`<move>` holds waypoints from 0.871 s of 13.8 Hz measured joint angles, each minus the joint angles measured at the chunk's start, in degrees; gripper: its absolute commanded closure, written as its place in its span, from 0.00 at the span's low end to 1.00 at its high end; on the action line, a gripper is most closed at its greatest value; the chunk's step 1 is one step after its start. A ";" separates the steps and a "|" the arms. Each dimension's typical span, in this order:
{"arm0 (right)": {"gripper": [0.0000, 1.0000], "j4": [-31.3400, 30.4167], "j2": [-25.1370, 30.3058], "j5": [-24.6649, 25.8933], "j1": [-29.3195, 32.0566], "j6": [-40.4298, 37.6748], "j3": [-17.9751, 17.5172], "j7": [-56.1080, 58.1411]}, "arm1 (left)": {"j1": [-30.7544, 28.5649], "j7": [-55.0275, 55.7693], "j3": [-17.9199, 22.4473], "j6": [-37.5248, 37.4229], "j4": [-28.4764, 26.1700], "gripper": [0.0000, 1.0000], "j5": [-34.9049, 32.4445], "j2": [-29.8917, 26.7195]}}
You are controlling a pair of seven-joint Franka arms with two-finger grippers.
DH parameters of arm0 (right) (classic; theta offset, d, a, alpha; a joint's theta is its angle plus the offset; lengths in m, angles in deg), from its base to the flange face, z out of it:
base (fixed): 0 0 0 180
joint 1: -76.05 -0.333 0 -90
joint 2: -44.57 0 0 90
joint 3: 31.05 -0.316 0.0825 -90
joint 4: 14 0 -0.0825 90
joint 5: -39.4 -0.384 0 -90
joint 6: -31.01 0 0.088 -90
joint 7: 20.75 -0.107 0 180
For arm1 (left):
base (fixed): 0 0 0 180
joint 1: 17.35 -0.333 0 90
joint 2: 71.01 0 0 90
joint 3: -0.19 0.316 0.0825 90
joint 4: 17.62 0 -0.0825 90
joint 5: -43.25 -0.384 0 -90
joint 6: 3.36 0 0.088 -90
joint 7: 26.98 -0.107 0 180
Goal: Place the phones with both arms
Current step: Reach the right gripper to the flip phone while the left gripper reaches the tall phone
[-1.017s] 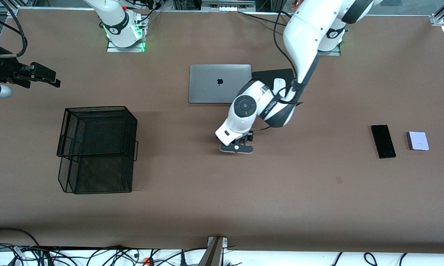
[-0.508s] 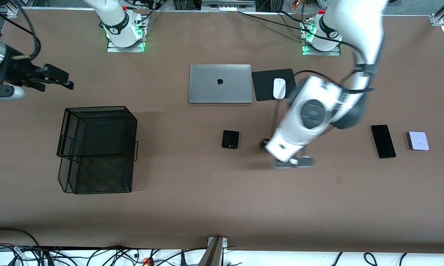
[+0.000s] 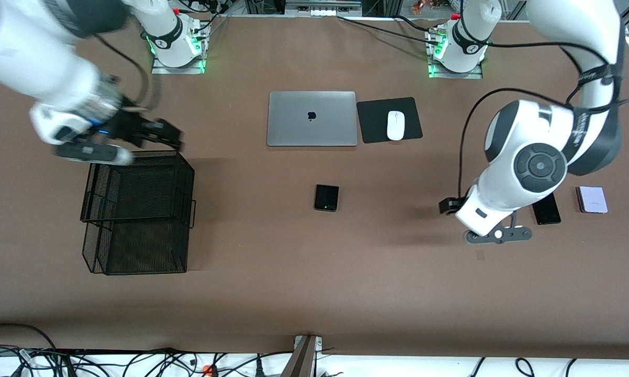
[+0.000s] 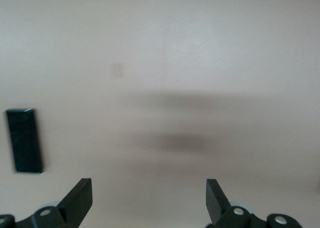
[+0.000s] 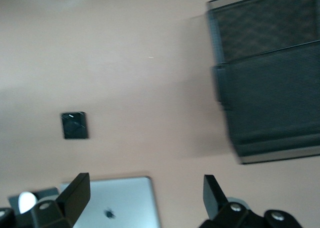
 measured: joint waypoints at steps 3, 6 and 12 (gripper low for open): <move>0.00 0.20 -6.46 1.05 -7.83 8.00 -0.04 -9.86 | -2.13 -5.13 0.10 -4.30 -0.02 0.00 -1.66 -3.74; 0.00 3.35 -13.40 4.87 -13.33 12.22 -0.03 -21.31 | -3.77 -10.07 0.08 -8.59 -1.78 0.00 -1.75 -9.94; 0.00 14.41 -29.56 6.30 -19.73 19.50 0.38 -31.95 | -8.84 -16.50 0.02 -1.70 -11.87 0.00 -1.75 -16.29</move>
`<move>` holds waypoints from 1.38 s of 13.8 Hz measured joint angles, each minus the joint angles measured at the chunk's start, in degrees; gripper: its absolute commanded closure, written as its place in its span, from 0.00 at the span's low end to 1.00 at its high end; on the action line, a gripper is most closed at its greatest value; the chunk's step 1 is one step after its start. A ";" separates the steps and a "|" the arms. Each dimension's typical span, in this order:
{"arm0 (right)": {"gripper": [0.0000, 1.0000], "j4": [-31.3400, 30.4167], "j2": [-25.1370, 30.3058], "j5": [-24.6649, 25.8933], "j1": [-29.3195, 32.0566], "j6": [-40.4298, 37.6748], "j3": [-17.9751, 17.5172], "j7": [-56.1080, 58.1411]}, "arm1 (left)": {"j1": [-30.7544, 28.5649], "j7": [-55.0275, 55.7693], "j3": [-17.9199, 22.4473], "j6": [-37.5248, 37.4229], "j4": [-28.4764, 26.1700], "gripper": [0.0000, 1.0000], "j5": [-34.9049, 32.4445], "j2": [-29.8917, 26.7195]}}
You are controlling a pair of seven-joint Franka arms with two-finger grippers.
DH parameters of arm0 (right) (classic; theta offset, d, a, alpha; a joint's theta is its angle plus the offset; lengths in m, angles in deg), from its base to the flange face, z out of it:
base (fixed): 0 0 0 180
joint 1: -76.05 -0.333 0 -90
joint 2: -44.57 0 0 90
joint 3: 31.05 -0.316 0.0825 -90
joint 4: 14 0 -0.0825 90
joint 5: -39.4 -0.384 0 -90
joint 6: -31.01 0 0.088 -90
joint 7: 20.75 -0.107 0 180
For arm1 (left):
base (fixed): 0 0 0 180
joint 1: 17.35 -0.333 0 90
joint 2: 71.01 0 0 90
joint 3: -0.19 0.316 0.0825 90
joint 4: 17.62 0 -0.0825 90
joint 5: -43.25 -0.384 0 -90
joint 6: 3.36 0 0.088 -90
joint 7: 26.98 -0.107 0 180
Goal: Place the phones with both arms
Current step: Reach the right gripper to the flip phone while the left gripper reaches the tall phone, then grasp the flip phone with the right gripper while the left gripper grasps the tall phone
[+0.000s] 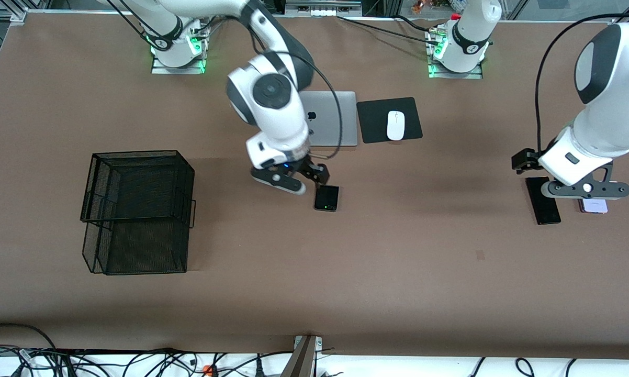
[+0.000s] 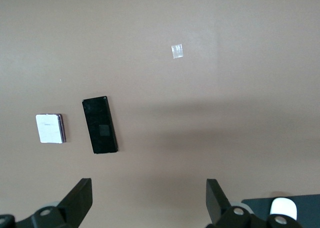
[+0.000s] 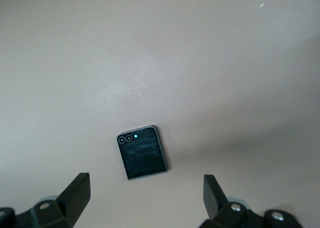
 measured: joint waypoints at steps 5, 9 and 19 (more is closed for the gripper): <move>0.00 8.12 -11.41 1.92 -0.33 2.14 0.53 -6.45 | -4.70 -3.98 -0.07 5.31 -4.76 0.00 0.00 -1.17; 0.00 11.70 -15.56 4.42 -1.42 0.75 0.74 -8.75 | -9.43 -8.10 -0.06 11.53 -8.83 0.00 0.01 -1.23; 0.00 12.34 -18.06 4.45 -4.77 5.33 0.19 -3.98 | -21.47 -10.89 -0.05 26.99 -15.13 0.00 0.01 9.85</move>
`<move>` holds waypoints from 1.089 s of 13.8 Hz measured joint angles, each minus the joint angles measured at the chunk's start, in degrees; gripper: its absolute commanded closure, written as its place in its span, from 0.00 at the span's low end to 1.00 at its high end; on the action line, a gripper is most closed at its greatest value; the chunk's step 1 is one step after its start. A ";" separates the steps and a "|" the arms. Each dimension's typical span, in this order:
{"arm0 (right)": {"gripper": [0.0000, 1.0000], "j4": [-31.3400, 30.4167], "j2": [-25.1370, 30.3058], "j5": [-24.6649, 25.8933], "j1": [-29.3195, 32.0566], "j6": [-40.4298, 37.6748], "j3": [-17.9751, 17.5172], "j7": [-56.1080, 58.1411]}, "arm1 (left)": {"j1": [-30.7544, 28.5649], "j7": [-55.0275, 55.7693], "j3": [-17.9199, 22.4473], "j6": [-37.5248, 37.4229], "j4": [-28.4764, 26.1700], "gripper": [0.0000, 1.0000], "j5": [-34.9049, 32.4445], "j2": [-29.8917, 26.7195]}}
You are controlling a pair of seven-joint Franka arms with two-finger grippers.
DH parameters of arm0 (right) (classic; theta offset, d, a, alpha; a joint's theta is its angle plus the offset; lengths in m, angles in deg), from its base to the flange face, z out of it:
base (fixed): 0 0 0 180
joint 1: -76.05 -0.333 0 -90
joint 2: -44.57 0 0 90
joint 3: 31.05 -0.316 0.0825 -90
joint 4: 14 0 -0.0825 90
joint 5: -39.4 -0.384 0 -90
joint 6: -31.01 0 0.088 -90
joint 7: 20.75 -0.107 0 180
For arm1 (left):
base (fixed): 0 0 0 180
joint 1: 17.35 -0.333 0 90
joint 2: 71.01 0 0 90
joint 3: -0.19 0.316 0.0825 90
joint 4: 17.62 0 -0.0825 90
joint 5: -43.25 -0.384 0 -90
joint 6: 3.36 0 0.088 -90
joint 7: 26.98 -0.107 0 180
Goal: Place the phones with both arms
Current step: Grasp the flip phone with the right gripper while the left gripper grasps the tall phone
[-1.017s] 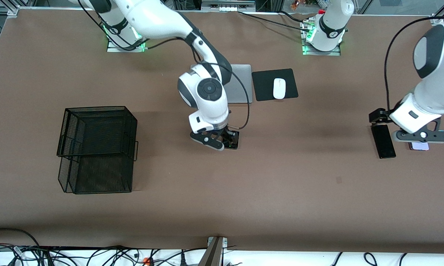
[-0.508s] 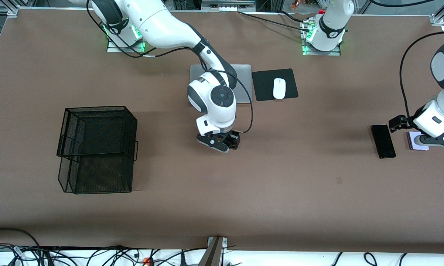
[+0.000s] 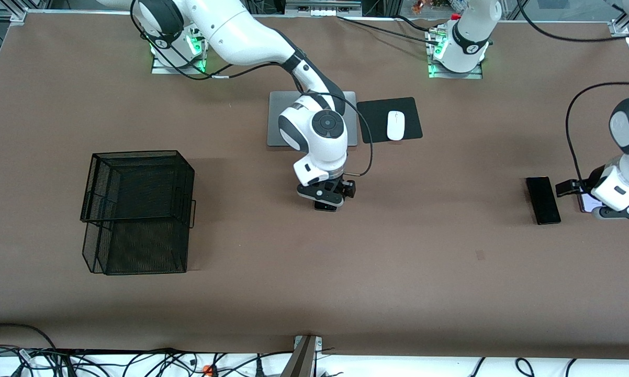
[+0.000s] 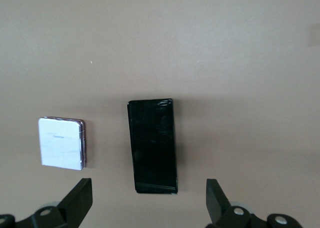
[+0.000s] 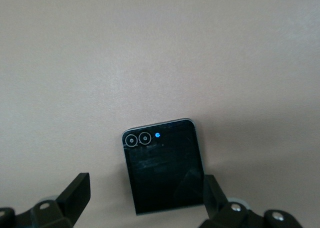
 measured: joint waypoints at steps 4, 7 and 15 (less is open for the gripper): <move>0.00 0.08 -1.10 0.00 0.32 0.47 0.10 1.64 | -1.69 0.00 -0.01 2.51 0.01 0.00 0.00 4.07; 0.00 0.18 -1.35 0.13 0.31 1.15 0.10 4.77 | -2.04 0.00 -0.03 2.77 0.04 0.00 0.00 5.05; 0.00 0.18 -2.70 0.19 0.31 1.36 0.10 9.67 | -5.33 -5.34 -0.11 5.83 0.09 0.00 6.53 10.94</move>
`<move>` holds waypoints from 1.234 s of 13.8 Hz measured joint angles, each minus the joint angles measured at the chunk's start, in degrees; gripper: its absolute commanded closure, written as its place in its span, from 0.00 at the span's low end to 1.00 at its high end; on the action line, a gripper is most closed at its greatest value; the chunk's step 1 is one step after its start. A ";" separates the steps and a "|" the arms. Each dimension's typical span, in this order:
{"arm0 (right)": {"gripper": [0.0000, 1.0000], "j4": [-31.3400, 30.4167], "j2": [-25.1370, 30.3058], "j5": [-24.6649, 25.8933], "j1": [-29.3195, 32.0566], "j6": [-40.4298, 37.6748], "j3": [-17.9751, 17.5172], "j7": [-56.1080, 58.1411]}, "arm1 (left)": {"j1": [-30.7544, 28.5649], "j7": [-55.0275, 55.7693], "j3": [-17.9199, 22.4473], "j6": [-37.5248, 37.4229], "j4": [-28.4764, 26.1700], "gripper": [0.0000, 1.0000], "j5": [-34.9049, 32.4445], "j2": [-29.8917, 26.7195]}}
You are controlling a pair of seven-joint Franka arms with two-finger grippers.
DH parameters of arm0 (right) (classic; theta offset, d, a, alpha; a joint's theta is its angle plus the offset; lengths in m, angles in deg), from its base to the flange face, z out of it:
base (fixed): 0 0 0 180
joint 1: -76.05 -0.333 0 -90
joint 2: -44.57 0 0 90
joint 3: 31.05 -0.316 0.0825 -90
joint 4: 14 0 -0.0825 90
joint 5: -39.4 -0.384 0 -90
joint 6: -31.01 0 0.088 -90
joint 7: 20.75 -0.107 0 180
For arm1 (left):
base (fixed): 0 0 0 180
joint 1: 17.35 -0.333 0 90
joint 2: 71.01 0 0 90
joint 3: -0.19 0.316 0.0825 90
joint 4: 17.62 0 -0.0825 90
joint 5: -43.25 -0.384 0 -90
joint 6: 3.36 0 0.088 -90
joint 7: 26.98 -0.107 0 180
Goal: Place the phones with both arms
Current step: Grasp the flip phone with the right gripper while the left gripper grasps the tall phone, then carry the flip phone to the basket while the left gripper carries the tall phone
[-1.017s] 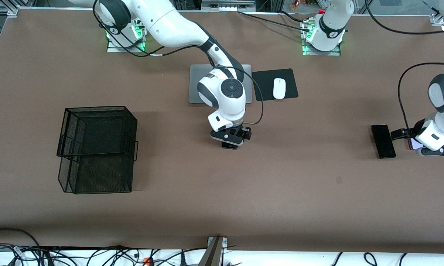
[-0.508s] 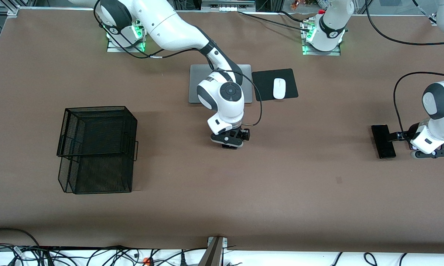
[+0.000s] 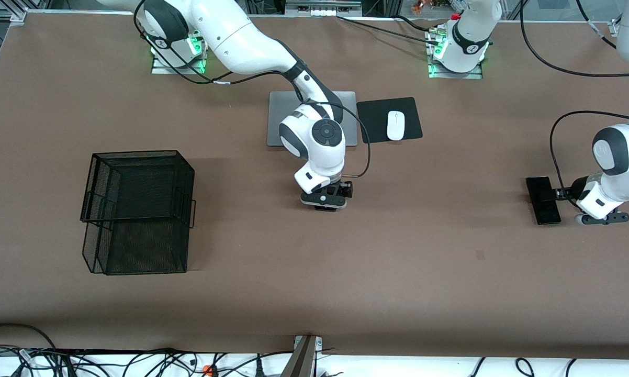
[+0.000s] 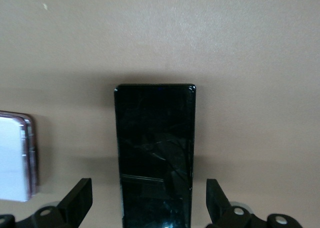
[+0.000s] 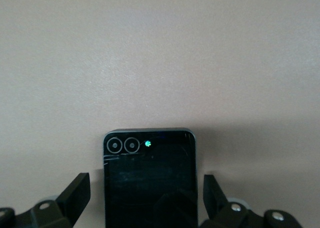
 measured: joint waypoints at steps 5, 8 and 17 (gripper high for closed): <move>0.00 -0.88 -0.72 0.01 0.00 1.76 0.00 -0.06 | -0.52 -0.40 -0.12 1.43 0.24 0.00 0.96 1.42; 0.19 -1.20 -0.74 0.14 0.00 2.06 0.02 -0.06 | -0.57 -0.40 -0.15 1.52 0.27 0.00 0.97 1.64; 1.00 -1.12 -0.41 1.62 -0.28 2.28 -0.06 2.31 | -0.70 -0.41 -0.35 1.70 0.30 0.00 1.14 2.48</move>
